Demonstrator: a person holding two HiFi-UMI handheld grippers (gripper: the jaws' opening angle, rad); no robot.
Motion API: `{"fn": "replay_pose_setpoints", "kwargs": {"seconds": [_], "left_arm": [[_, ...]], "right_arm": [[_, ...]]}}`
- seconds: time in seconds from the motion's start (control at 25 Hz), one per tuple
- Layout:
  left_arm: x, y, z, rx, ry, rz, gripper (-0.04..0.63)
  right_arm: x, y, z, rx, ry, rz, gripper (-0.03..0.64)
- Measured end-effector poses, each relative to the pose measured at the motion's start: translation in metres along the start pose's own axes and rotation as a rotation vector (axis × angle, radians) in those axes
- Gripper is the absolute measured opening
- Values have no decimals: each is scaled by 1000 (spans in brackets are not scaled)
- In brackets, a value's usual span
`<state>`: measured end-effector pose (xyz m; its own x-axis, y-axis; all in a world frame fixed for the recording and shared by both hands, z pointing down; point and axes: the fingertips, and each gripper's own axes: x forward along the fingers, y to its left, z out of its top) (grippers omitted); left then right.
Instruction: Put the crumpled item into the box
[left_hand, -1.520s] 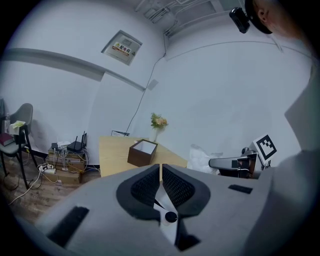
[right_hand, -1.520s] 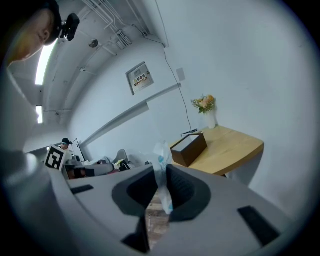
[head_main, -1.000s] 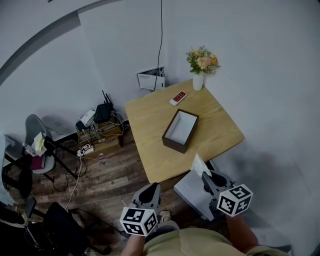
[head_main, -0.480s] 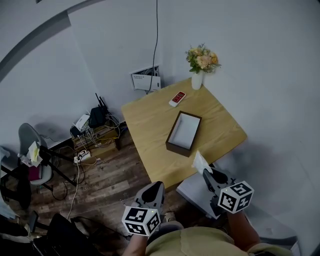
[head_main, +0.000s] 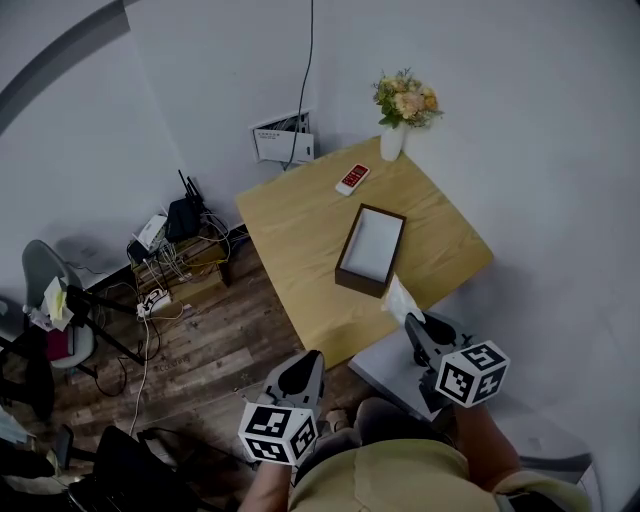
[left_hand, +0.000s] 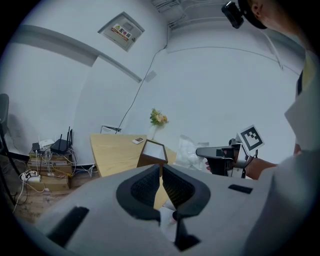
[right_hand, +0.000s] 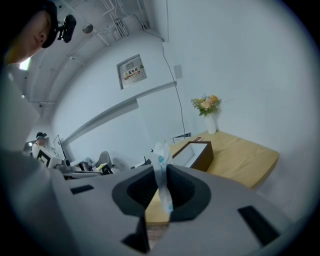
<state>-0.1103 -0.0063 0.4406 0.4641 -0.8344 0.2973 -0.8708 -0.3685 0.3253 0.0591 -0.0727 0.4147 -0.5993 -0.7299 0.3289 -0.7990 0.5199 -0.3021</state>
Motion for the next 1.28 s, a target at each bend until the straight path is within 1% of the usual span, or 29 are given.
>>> {"fn": "replay_pose_setpoints", "kwargs": {"seconds": [0.44, 0.6, 0.84, 1.28], "left_arm": [[-6, 25, 10, -26, -35, 52, 35], [-1, 32, 14, -32, -38, 55, 35], [15, 40, 27, -34, -44, 57, 35], [63, 50, 57, 2, -47, 50, 35]], "right_arm": [[36, 12, 27, -47, 0, 36, 60], [49, 15, 35, -61, 1, 51, 58], [70, 11, 44, -57, 9, 75, 60], [105, -20, 68, -16, -17, 93, 60]]}}
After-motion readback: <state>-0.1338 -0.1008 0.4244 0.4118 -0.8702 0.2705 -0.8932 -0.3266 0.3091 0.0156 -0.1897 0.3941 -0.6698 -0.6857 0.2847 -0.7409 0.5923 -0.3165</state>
